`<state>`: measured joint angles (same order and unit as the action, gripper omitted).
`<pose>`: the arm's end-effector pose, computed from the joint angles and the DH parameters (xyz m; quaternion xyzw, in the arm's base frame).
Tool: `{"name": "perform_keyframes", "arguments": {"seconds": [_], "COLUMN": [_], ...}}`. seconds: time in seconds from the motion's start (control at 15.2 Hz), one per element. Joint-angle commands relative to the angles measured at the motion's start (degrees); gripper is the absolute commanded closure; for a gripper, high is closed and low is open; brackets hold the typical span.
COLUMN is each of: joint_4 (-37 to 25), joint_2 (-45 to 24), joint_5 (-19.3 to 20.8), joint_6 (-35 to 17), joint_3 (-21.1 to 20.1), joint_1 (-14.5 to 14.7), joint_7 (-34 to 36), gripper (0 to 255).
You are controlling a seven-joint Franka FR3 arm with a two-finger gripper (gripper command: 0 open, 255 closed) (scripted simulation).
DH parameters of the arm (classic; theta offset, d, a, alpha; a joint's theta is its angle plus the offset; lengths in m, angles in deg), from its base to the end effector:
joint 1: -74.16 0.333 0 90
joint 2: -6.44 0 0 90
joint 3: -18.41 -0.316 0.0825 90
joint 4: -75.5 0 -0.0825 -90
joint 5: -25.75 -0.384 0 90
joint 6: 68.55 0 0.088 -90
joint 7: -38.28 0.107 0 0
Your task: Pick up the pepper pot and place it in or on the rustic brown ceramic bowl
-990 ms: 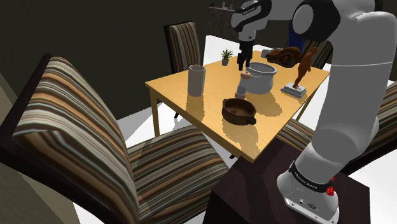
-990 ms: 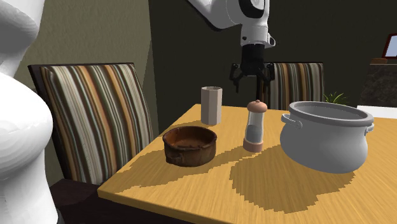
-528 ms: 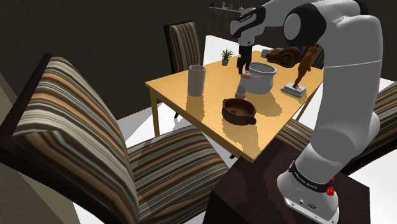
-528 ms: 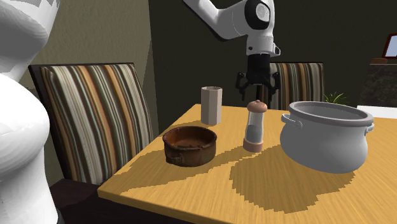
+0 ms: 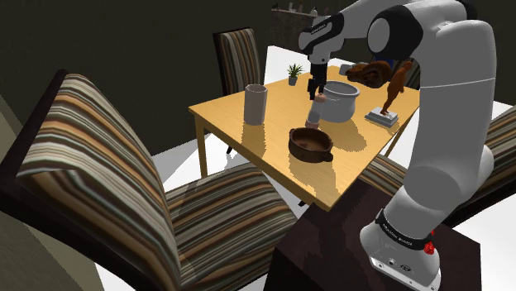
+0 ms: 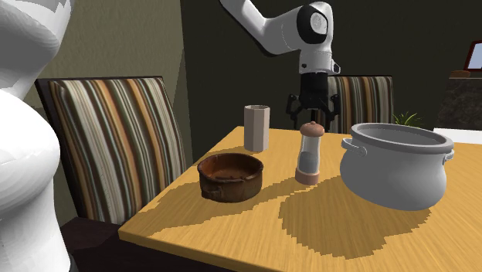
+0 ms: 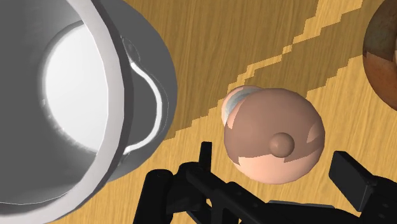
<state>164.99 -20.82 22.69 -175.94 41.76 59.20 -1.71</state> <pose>0.5467 -0.3812 0.3783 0.9956 0.0196 -0.0907 0.0130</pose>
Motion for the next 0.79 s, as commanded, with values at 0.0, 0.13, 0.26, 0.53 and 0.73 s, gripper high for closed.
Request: {"name": "perform_keyframes", "arguments": {"seconds": [0.0, 0.13, 0.26, 0.53, 0.73], "joint_4": [0.03, 0.01, 0.01, 0.03, 0.03], "joint_2": [0.01, 0.0, 0.0, -0.01, 0.01], "joint_5": [0.0, 0.0, 0.0, -0.01, 0.0], "joint_6": [-0.03, -0.01, -0.02, -0.05, -0.03], "joint_3": [0.0, 0.0, 0.0, 0.0, 0.0], "joint_1": [0.0, 0.0, -0.01, -0.02, 0.0], "joint_7": [0.0, 0.0, -0.01, -0.02, 0.0], "gripper": [0, 255, 255, 255, 255]}}
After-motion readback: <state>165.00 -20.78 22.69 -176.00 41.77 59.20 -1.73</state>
